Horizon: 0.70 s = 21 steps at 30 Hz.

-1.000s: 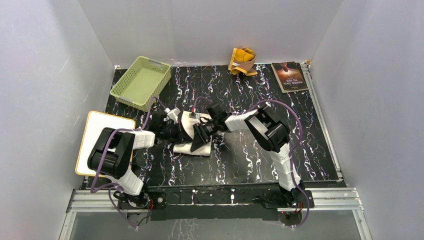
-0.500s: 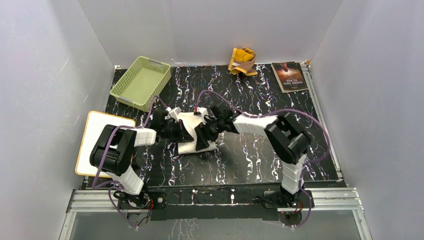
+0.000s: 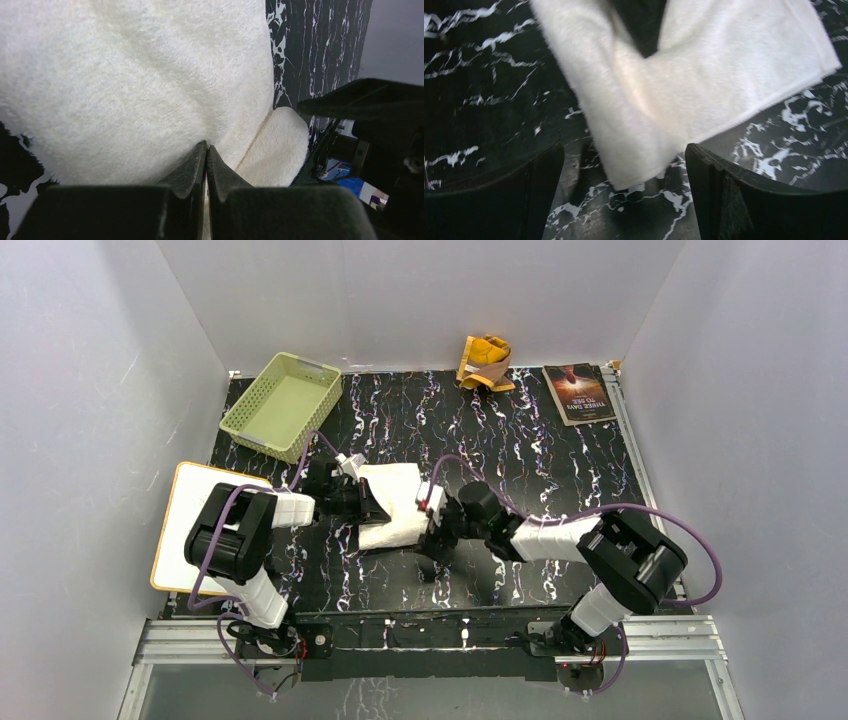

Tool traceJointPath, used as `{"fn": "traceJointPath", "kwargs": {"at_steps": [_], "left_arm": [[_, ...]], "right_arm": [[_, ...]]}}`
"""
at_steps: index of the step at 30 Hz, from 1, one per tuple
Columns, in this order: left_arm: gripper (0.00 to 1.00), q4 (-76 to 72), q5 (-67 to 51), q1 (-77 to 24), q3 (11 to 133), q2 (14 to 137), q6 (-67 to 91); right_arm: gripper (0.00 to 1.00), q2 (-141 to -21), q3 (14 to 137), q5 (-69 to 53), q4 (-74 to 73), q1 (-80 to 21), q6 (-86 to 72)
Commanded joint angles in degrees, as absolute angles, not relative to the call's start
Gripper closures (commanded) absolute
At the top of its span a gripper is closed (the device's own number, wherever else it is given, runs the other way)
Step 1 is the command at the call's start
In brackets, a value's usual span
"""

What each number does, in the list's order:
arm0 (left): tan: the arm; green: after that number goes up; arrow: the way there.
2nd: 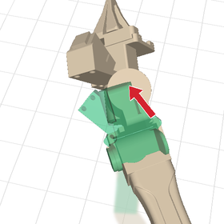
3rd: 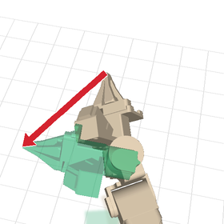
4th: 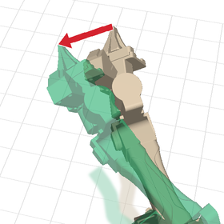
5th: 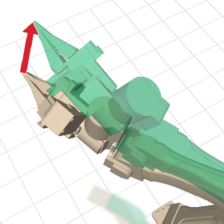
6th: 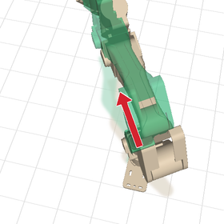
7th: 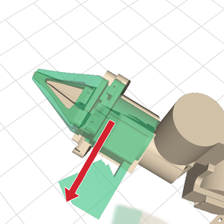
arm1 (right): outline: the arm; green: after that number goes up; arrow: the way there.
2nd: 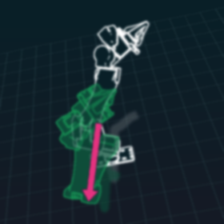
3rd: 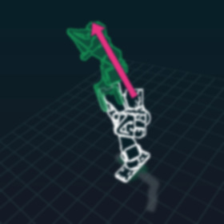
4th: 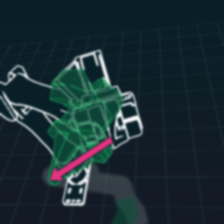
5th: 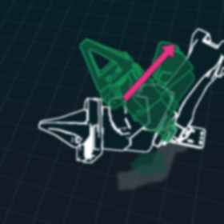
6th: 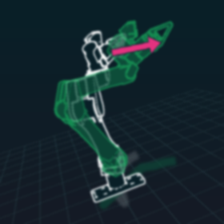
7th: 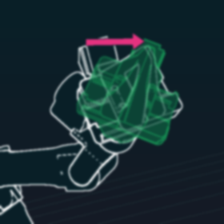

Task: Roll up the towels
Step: Roll the towel at the center of the board.

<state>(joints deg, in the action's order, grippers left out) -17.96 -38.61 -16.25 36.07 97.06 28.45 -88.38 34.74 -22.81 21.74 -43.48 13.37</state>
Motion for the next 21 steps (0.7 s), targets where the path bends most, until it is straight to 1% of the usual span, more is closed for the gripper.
{"fn": "traceJointPath", "kwargs": {"at_steps": [1,10,13,18,21], "left_arm": [[0.98,-10.4,-34.0,-16.7,34.7,100.1,25.9],[0.98,-9.9,-35.0,-16.6,35.4,100.8,25.8],[0.98,-10.0,-35.4,-16.6,35.5,101.2,25.8],[0.98,-10.1,-36.0,-16.6,35.7,102.4,25.8],[0.98,-10.1,-36.3,-16.7,35.9,103.0,25.8]], "right_arm": [[0.12,-86.5,31.7,-26.6,35.4,-46.2,26.1],[0.15,-91.7,34.6,-26.7,35.9,-49.3,31.4],[0.18,-92.9,35.9,-26.1,34.2,-50.4,32.8],[0.26,-93.9,36.5,-24.9,33.2,-52.1,34.0],[0.35,-95.0,37.2,-24.5,32.1,-52.4,34.3]]}}
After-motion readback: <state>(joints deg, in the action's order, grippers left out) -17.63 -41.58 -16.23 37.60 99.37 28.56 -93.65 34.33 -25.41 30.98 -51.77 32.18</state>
